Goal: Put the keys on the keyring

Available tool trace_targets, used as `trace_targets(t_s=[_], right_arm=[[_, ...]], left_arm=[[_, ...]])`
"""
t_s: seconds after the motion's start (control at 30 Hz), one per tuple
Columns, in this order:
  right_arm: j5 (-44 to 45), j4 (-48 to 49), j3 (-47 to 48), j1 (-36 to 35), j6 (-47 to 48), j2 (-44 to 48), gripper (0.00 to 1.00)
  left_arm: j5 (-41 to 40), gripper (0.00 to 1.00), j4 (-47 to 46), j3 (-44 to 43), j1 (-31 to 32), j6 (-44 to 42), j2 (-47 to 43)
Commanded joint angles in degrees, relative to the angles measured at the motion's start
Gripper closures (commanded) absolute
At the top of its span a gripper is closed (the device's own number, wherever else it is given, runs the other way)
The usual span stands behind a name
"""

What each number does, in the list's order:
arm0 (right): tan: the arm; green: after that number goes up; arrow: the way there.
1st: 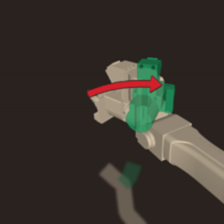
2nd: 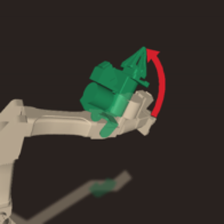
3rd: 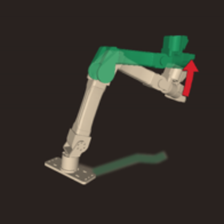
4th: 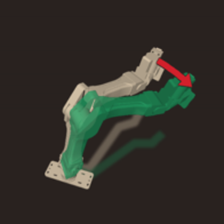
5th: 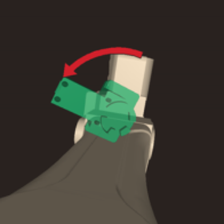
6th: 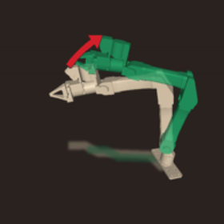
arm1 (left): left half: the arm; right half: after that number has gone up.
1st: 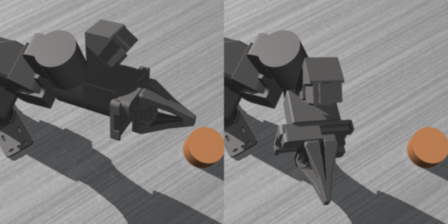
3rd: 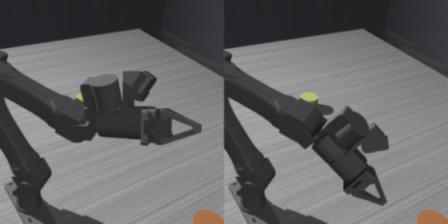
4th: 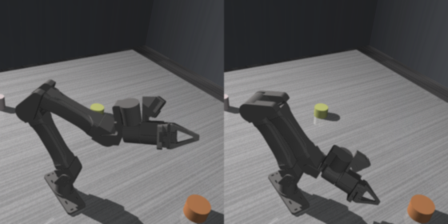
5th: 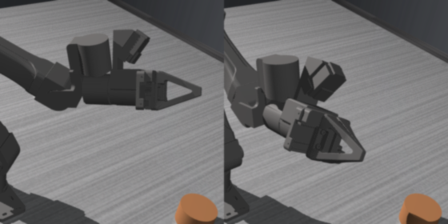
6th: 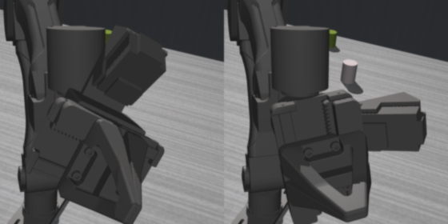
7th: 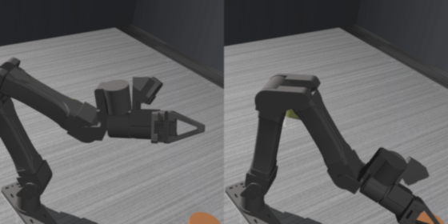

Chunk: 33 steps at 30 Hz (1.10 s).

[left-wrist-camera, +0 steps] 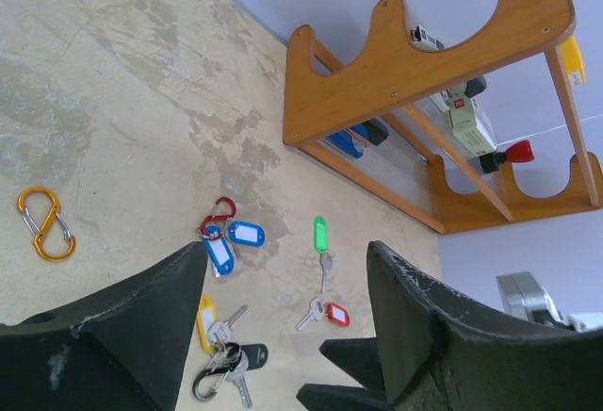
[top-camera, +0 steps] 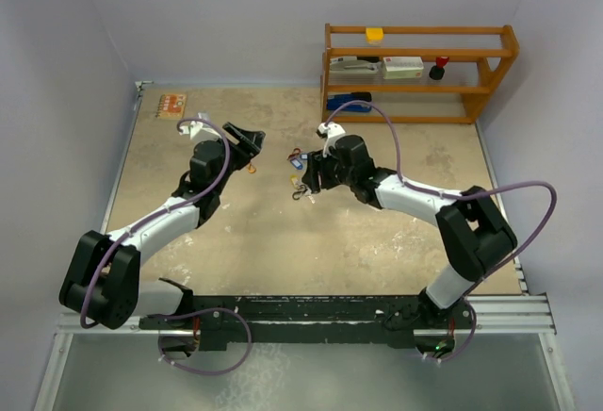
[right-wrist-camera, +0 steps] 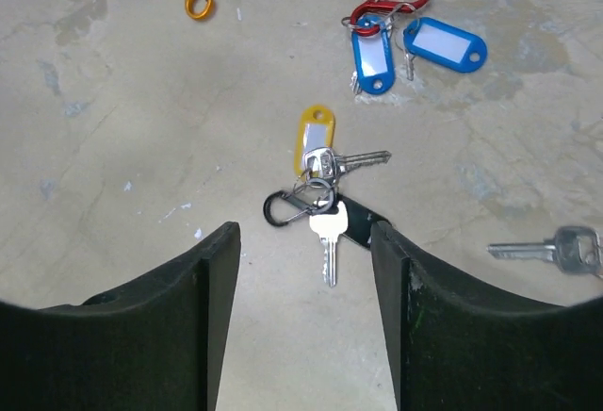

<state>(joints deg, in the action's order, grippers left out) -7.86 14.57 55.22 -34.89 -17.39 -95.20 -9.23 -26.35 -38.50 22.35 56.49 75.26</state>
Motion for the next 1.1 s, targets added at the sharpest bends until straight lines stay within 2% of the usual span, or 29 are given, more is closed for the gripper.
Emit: trace_targets(t_s=[0.0,0.23,0.37,0.7,1.07], right_arm=[[5.6,1.1,-1.4,-0.1,-1.8,6.0,0.39],[16.7,-0.6,-2.9,0.0,-5.1,12.6,0.28],[21.0,-2.4,-4.9,0.0,-5.6,16.8,0.26],[22.8,-4.2,-5.4,0.1,-5.4,22.3,0.22],[22.6,-4.6,-5.0,0.2,-5.1,21.8,0.22]], left_arm=[[0.4,0.34,-2.8,-0.2,-0.6,0.2,-0.5],[-3.8,0.32,11.2,-6.8,-0.7,-4.9,3.6],[-8.7,0.31,19.4,-10.9,-0.7,-7.3,8.4],[-16.3,0.3,29.1,-17.2,-0.7,-9.3,17.6],[-17.7,0.29,29.9,-18.7,-0.7,-9.9,21.8]])
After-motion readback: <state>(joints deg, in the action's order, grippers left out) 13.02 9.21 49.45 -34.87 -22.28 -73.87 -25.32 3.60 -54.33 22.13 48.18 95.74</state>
